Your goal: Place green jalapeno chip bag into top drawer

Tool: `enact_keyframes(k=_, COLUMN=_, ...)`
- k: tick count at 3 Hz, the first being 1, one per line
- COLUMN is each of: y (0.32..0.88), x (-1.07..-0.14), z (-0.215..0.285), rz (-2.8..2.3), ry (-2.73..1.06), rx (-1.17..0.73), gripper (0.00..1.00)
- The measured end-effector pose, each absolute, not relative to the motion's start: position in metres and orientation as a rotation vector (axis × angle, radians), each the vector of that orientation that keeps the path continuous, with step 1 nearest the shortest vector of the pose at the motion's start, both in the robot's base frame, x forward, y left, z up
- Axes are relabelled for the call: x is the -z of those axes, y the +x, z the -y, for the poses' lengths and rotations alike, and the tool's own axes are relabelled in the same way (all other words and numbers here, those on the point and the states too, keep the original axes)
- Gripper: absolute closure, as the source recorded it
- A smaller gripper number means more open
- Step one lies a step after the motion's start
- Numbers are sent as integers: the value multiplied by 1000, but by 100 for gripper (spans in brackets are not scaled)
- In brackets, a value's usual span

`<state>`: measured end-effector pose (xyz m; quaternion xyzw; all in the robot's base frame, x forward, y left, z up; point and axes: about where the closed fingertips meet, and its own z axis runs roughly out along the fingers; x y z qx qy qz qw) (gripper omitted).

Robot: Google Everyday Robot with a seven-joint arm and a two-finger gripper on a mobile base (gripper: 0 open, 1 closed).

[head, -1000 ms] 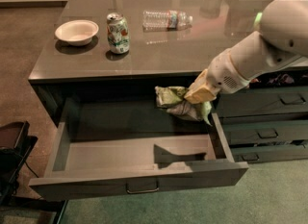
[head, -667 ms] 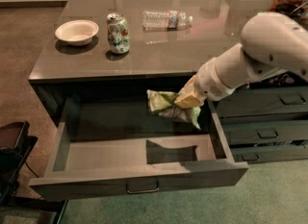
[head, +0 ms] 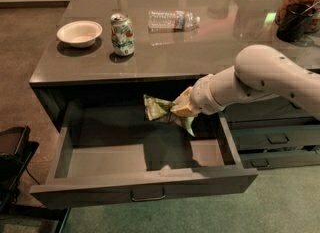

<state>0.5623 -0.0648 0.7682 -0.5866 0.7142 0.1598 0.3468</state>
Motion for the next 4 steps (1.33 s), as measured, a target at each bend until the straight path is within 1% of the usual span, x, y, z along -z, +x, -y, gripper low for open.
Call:
enact_keyframes(k=3, y=599, x=-679, z=70, rz=-1853, ry=-1512, rx=-508, gripper=100)
enact_keyframes(k=4, y=599, x=-677, z=70, rz=-1855, ry=-1511, rx=-512, gripper=81)
